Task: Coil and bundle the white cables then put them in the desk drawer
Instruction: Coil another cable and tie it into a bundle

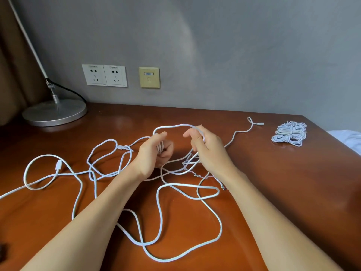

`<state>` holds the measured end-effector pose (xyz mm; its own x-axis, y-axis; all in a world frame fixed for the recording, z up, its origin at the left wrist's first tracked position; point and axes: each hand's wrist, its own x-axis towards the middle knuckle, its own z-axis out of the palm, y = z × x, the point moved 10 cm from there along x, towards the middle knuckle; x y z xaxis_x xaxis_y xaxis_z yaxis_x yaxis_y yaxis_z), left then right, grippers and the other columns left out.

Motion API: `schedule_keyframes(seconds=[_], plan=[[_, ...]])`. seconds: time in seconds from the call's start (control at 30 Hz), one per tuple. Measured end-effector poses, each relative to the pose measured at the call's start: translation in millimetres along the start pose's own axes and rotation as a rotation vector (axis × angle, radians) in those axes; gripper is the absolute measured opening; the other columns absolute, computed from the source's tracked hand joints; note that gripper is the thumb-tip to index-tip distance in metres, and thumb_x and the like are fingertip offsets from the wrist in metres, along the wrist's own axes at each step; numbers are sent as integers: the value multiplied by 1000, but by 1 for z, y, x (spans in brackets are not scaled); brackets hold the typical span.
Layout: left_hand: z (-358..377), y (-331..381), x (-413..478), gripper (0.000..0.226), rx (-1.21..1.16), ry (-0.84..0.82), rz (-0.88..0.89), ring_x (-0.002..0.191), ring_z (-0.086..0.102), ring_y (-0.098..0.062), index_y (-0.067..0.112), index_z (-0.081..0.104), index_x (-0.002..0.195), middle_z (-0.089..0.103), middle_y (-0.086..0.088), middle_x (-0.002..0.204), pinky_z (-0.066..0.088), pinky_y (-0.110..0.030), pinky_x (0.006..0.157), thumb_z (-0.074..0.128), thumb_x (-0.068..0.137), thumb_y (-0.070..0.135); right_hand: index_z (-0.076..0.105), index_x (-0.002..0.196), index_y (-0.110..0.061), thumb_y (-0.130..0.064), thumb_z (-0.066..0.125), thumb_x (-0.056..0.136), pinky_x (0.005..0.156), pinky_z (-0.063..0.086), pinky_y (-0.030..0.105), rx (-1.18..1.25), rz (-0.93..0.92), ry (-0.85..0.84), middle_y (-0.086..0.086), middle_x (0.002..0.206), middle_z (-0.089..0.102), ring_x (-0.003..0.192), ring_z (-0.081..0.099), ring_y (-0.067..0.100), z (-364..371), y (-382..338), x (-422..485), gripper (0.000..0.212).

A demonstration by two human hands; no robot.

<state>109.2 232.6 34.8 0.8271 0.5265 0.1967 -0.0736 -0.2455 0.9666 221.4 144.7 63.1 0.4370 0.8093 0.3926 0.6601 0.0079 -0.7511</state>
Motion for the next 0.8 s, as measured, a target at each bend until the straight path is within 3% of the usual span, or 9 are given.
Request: schedule_keyframes(seconds=[0.17,0.3,0.4,0.5,0.6,0.7,0.8], plan=[[6,-3,-1,65,-95,-71,-38,51,14,-17,10,34,59,24,-2,52,16,-26,48,16,101,56,65,115,-26,-42,43,109,66,48,16,94,36,-45,-8,70,60,67,58,3,7,1,1,28],[2,-5,-1,68,-112,-25,-46,50,14,-15,12,32,56,22,-2,52,16,-25,47,11,102,58,69,93,-25,-42,49,107,81,44,14,193,108,-94,0,74,70,83,69,8,7,0,0,29],[0,-7,0,62,-188,-16,-51,49,14,-15,13,33,53,22,-2,51,16,-25,47,18,98,53,69,89,-24,-38,51,107,90,44,23,304,157,-188,5,63,58,68,62,10,12,3,-3,30],[4,-8,0,55,-306,-83,-69,50,13,-16,15,35,52,24,0,49,13,-28,47,19,93,48,68,100,-16,-28,48,109,80,45,26,525,180,-234,-4,61,40,65,45,12,17,4,-4,24],[6,-8,0,52,-392,-135,-72,50,12,-16,16,36,52,24,2,49,10,-32,49,19,92,44,64,113,-12,-21,43,108,79,43,29,706,211,-129,-3,65,37,64,43,12,8,10,3,23],[13,-7,-2,54,-456,-189,-85,50,13,-16,17,37,50,24,2,48,10,-33,50,18,94,41,64,115,-19,-21,48,108,95,47,32,652,287,48,-4,64,42,62,48,11,-4,30,7,18],[18,-6,-3,56,-507,-215,-106,48,17,-15,17,38,48,27,2,46,13,-33,50,17,94,41,62,116,-22,-22,55,105,74,49,19,472,326,167,-8,74,58,66,53,5,-15,42,5,13]])
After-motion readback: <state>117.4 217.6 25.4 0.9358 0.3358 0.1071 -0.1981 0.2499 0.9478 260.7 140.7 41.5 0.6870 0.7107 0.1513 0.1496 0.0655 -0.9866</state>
